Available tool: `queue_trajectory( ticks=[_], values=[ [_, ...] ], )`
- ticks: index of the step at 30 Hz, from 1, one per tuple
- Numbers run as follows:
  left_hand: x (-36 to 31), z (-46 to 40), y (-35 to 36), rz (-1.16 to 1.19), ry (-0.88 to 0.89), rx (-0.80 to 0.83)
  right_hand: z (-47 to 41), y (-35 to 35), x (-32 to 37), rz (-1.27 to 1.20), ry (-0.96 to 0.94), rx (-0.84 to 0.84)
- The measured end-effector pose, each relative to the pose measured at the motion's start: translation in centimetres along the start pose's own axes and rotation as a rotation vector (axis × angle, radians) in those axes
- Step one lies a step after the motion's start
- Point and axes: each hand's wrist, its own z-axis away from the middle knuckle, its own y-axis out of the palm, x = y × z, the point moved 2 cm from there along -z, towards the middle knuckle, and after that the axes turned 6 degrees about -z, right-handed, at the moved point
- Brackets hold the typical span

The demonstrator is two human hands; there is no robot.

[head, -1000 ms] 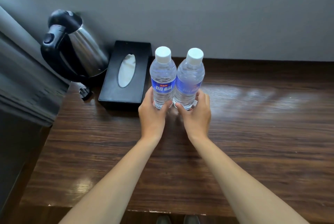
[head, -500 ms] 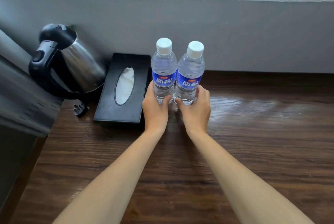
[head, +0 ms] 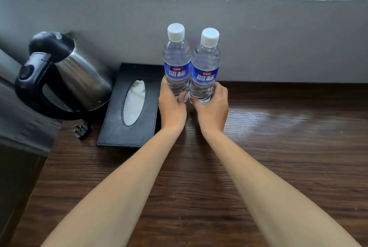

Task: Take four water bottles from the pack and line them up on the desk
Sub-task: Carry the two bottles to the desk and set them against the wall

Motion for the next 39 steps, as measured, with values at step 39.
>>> queue_trajectory(
  ticks=[39],
  values=[
    [-1.8,-2.2,1.8,-0.362,0.085,-0.143,-3.5,2.2,-0.1,-0.012,-0.031,-0.080]
  ],
)
